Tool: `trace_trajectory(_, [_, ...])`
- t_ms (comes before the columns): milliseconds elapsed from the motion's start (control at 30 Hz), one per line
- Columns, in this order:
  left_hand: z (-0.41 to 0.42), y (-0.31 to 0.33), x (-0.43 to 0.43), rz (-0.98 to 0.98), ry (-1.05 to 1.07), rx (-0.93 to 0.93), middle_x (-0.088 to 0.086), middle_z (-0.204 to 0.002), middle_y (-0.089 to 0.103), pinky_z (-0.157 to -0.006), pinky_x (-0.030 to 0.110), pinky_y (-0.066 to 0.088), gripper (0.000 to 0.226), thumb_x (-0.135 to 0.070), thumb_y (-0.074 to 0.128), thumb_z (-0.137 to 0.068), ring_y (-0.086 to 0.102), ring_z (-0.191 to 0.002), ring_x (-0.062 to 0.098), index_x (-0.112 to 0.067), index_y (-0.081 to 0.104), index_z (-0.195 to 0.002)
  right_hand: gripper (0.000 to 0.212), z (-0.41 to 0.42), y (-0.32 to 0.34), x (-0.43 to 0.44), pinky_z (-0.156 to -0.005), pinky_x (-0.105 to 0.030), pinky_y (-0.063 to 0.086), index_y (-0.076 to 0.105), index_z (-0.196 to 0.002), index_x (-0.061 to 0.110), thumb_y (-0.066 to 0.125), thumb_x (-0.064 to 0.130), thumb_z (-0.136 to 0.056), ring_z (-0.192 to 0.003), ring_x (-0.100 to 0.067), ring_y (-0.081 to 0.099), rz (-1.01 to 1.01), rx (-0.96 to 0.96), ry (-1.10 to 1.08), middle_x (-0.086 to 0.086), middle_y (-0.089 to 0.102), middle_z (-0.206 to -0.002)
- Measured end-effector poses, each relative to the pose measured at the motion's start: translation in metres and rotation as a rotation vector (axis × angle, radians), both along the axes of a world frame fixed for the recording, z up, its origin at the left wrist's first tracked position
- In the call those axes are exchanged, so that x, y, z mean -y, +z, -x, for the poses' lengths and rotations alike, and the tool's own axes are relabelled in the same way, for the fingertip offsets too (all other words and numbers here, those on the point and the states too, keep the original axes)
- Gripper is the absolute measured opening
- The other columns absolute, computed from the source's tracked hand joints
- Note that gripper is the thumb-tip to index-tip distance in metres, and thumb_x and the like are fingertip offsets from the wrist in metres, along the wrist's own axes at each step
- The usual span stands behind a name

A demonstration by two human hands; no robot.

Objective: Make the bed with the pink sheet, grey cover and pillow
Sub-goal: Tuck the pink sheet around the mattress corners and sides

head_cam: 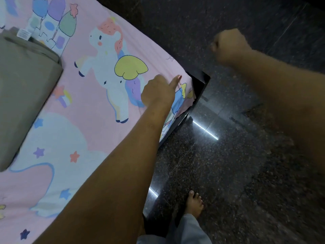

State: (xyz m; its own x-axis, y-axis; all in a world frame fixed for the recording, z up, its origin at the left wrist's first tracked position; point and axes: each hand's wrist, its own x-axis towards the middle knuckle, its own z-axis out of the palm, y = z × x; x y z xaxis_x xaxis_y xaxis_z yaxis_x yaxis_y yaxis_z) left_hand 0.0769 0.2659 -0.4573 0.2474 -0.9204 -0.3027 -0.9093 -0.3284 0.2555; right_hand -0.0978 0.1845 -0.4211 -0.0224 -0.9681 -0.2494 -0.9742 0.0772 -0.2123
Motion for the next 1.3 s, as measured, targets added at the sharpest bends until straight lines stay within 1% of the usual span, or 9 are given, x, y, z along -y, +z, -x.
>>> trace_trajectory(133, [0.015, 0.003, 0.013, -0.013, 0.016, -0.044, 0.011, -0.117, 0.06, -0.071, 0.033, 0.037, 0.052, -0.053, 0.036, -0.097, 0.056, -0.107, 0.029, -0.008, 0.054, -0.115, 0.022, -0.023, -0.001, -0.016, -0.067, -0.03, 0.052, 0.065, -0.099, 0.005, 0.056, 0.025, -0.095, -0.074, -0.02, 0.06, -0.171, 0.315, 0.101, -0.013, 0.062, -0.089])
trace_trajectory(233, [0.015, -0.001, 0.021, -0.012, 0.061, -0.108, 0.014, -0.118, 0.061, -0.075, 0.034, 0.039, 0.04, -0.038, 0.038, -0.1, 0.056, -0.108, 0.031, -0.006, 0.056, -0.115, 0.03, -0.047, -0.026, -0.039, -0.075, -0.033, 0.05, 0.065, -0.096, 0.002, 0.065, 0.031, -0.088, -0.083, -0.023, 0.06, -0.228, 0.306, 0.182, -0.011, 0.061, -0.087])
trace_trajectory(333, [0.009, -0.007, 0.026, 0.0, 0.107, -0.248, 0.013, -0.097, 0.068, -0.069, 0.031, 0.043, 0.033, -0.032, 0.037, -0.099, 0.065, -0.086, 0.029, -0.008, 0.058, -0.094, 0.03, -0.051, -0.037, -0.04, -0.08, -0.033, 0.05, 0.063, -0.098, 0.002, 0.065, 0.031, -0.088, -0.093, -0.029, 0.06, -0.168, 0.337, 0.079, -0.016, 0.062, -0.096])
trace_trajectory(467, [0.009, -0.003, 0.022, 0.003, 0.193, -0.44, 0.004, -0.06, 0.061, -0.071, 0.036, 0.051, 0.035, -0.028, 0.037, -0.099, 0.067, -0.056, 0.025, -0.016, 0.041, -0.066, 0.029, -0.057, -0.038, -0.034, -0.079, -0.033, 0.044, 0.059, -0.106, 0.004, 0.05, 0.03, -0.097, -0.102, -0.034, 0.057, -0.228, 0.238, 0.141, -0.019, 0.059, -0.111])
trace_trajectory(567, [0.009, 0.002, 0.022, 0.047, 0.188, -0.497, 0.007, -0.065, 0.058, -0.065, 0.034, 0.047, 0.04, -0.027, 0.037, -0.1, 0.061, -0.047, 0.021, -0.017, 0.036, -0.061, 0.035, -0.056, -0.037, -0.031, -0.072, -0.031, 0.038, 0.06, -0.103, 0.003, 0.04, 0.031, -0.101, -0.1, -0.033, 0.057, -0.182, 0.159, 0.227, -0.019, 0.061, -0.108])
trace_trajectory(733, [0.011, -0.005, 0.03, 0.081, 0.119, -0.522, 0.009, -0.066, 0.057, -0.071, 0.044, 0.05, 0.042, -0.029, 0.039, -0.099, 0.063, -0.068, 0.033, -0.02, 0.035, -0.059, 0.028, -0.042, -0.036, -0.028, -0.068, -0.031, 0.034, 0.052, -0.078, 0.01, 0.04, 0.021, -0.101, -0.089, -0.032, 0.056, -0.083, 0.172, 0.268, -0.019, 0.063, -0.096])
trace_trajectory(1000, [0.034, 0.018, 0.079, -0.051, -0.103, -0.496, 0.012, -0.104, 0.065, -0.085, 0.04, 0.048, 0.031, -0.032, 0.035, -0.101, 0.059, -0.098, 0.03, -0.012, 0.059, -0.097, 0.022, -0.043, -0.042, -0.021, -0.075, -0.036, 0.046, 0.063, -0.104, 0.003, 0.048, 0.015, -0.093, -0.095, -0.037, 0.062, -0.144, 0.051, 0.139, -0.019, 0.065, -0.106])
trace_trajectory(1200, [-0.001, 0.015, 0.058, 0.192, 0.084, -0.415, 0.003, -0.085, 0.062, -0.058, 0.029, 0.039, 0.028, -0.033, 0.037, -0.101, 0.056, -0.077, 0.02, -0.012, 0.054, -0.093, 0.03, -0.024, -0.049, 0.006, -0.074, -0.036, 0.045, 0.063, -0.101, -0.009, 0.047, 0.016, -0.097, -0.097, -0.041, 0.061, -0.205, -0.024, -0.146, -0.031, 0.062, -0.103])
trace_trajectory(1300, [-0.036, 0.007, 0.032, 0.327, 0.307, -0.474, 0.002, -0.081, 0.059, -0.059, 0.03, 0.035, 0.018, -0.026, 0.046, -0.098, 0.054, -0.075, 0.021, -0.012, 0.051, -0.09, 0.035, -0.035, -0.038, 0.017, -0.067, -0.032, 0.037, 0.061, -0.096, -0.005, 0.044, 0.025, -0.1, -0.083, -0.035, 0.059, -0.091, 0.109, -0.088, -0.024, 0.062, -0.09])
